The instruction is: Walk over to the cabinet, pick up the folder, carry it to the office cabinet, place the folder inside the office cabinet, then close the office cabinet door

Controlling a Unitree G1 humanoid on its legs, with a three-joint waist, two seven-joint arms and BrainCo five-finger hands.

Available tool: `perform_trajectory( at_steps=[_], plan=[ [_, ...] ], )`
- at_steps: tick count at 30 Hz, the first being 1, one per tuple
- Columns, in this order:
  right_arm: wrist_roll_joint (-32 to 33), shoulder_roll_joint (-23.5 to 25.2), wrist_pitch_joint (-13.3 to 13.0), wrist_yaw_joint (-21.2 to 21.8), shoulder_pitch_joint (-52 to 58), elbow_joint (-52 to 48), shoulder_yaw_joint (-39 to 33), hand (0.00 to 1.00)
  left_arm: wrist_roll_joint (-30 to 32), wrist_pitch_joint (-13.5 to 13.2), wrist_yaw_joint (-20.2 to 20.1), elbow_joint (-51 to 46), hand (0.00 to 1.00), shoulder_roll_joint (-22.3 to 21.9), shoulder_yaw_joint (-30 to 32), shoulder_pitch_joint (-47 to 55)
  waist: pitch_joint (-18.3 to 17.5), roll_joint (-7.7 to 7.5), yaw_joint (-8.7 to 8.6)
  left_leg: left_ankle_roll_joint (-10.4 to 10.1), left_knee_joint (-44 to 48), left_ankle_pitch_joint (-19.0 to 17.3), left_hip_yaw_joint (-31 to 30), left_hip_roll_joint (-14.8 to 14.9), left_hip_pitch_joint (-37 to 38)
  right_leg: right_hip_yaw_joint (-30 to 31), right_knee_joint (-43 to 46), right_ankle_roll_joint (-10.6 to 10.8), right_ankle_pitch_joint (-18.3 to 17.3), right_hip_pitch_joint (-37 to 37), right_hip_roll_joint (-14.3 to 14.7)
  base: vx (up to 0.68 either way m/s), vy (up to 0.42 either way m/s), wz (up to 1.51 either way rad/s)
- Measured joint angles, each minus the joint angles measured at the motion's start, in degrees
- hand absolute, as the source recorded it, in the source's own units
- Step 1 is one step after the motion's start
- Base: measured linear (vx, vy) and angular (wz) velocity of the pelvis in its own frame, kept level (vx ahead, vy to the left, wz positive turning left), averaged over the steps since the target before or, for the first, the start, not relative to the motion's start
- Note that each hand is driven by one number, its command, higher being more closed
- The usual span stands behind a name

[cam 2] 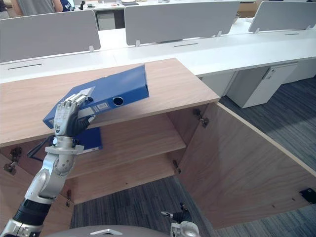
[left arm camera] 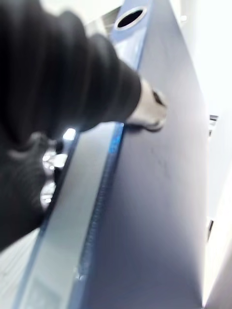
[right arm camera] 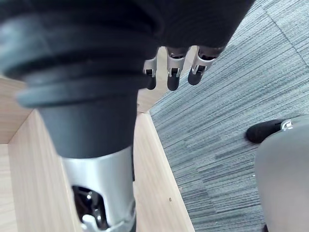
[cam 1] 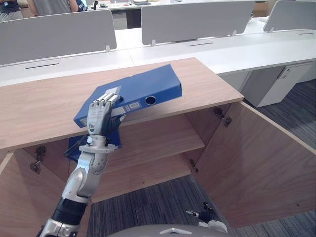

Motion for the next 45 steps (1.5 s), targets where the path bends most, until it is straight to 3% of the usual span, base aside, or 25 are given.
perform_trajectory(
  at_steps=[12, 20, 24, 28, 36, 45],
  plan=[
    [3.6, 1.6, -0.1, -0.5, 2.8, -7.6, 1.3, 0.0, -15.7, -3.9, 4.3, -20.5, 1.0, -6.5, 3.6, 12.1, 0.5, 1.79, 1.93, 1.0, 0.0, 0.8, -0.4, -0.1, -0.4, 0.1, 2.8, -0.2, -0.3, -1.8, 0.1, -0.06, -0.009, 0.01],
    [6.0, 3.8, -2.0, -2.5, 4.4, -24.9, 4.1, 0.0, -27.0, -7.9, 9.4, -31.3, 1.0, -11.1, 7.7, 18.0, 0.6, 1.56, 3.14, 1.1, 0.0, 1.4, -1.7, -0.2, -1.2, -1.0, 2.8, -0.2, -0.5, -1.9, -0.1, -0.05, -0.005, 0.08],
    [8.5, 4.4, -4.2, -2.6, 5.8, -36.9, 5.3, 0.0, -33.0, -10.4, 9.5, -33.8, 1.0, -13.3, 8.6, 20.9, 0.8, 1.18, 3.65, 1.1, 0.0, 1.5, -2.0, -0.2, -1.4, -1.3, 2.7, -0.1, -0.4, -2.0, -0.1, 0.0, 0.0, 0.04],
    [9.6, 5.7, -6.4, -2.5, 6.5, -46.2, 5.7, 0.0, -38.5, -11.7, 8.3, -33.8, 1.0, -14.8, 8.6, 21.8, 1.1, 0.67, 3.69, 1.1, 0.0, 1.5, -2.4, -0.2, -1.6, -1.6, 2.5, 0.0, -0.3, -1.9, -0.2, 0.02, 0.0, 0.04],
    [12.2, 6.2, -10.2, -1.4, 6.9, -63.8, 9.2, 0.0, -47.6, -13.2, 0.0, -33.7, 1.0, -15.2, 8.3, 23.7, 1.9, -0.3, 3.68, 1.4, 0.4, 1.7, -2.5, -0.4, -1.5, -1.7, 2.4, 0.6, 0.0, -1.9, -0.2, 0.0, 0.0, 0.01],
    [15.6, 5.2, -12.5, 2.7, 2.0, -69.2, 13.7, 0.0, -51.2, -14.3, -6.9, -28.4, 1.0, -16.3, 6.1, 23.7, 2.2, -0.06, 3.7, 1.1, 0.4, 1.5, -2.5, -0.6, -1.1, -1.6, 2.6, 0.6, 0.0, -1.7, -0.3, 0.0, 0.0, 0.0]
  ],
)
